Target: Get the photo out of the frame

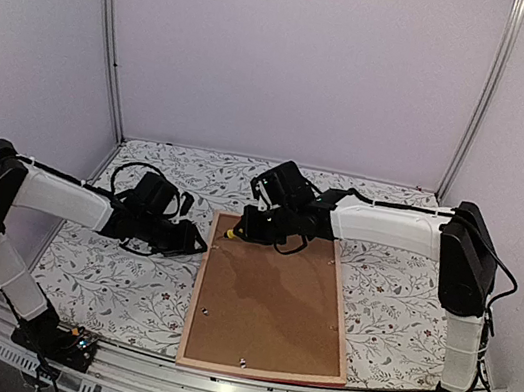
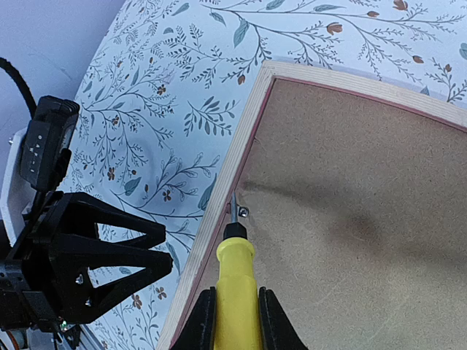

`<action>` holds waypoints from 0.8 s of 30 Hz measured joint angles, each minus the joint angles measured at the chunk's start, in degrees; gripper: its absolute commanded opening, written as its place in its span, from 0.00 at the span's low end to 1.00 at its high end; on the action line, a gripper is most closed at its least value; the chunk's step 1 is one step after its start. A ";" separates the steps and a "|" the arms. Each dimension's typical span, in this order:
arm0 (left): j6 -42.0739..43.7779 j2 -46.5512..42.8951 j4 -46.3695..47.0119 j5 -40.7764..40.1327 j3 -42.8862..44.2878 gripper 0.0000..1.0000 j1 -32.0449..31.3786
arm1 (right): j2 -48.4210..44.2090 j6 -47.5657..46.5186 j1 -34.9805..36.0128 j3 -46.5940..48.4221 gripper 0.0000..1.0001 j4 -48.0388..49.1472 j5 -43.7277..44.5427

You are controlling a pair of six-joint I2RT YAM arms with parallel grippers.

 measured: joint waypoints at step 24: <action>-0.52 5.86 4.00 -0.52 -1.16 0.30 -0.24 | 2.47 -1.97 1.09 1.99 0.00 -2.36 -0.28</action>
